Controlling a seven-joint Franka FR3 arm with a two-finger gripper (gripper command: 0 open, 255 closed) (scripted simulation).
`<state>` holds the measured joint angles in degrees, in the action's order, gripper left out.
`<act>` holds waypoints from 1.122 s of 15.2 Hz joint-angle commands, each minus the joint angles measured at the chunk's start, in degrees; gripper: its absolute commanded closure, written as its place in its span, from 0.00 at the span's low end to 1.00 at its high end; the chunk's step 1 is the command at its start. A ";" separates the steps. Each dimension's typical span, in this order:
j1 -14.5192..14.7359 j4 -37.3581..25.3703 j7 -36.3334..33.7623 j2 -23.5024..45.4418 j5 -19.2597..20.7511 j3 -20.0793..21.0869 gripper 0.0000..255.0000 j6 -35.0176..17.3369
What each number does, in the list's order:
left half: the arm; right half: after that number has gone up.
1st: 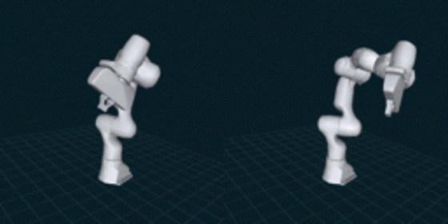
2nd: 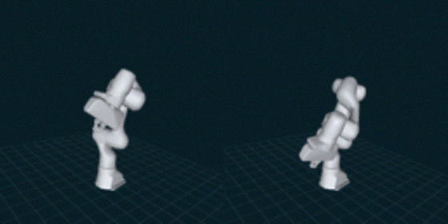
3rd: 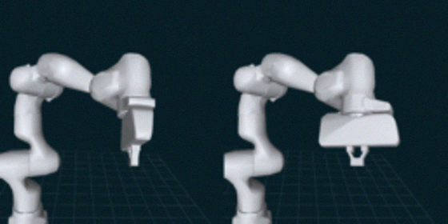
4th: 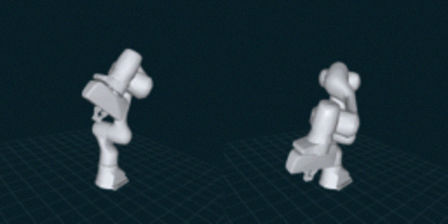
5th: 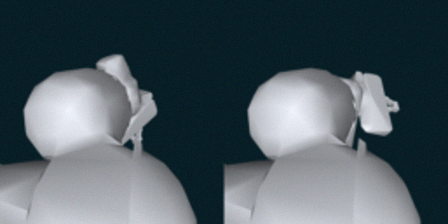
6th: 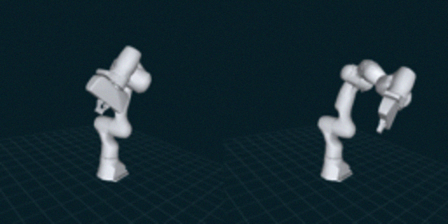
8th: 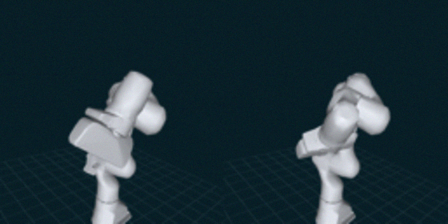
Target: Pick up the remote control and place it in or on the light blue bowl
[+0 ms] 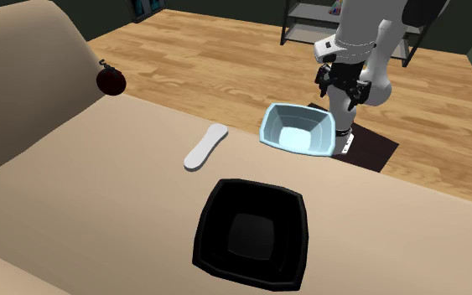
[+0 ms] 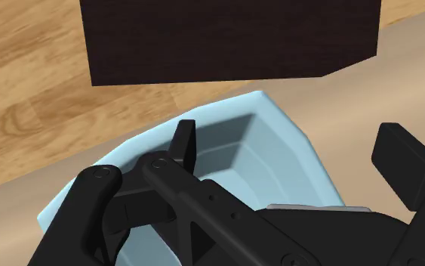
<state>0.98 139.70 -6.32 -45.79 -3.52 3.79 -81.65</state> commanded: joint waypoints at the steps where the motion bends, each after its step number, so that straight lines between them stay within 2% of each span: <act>1: 0.00 0.00 0.00 0.00 0.00 0.00 0.00 0.00; 9: -1.77 -2.32 11.55 10.44 6.86 -7.00 0.00 -11.46; 17: -2.61 -9.56 22.27 23.95 9.73 -12.97 0.00 -21.59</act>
<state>-1.50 131.35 14.35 -23.69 5.95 -8.36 -102.01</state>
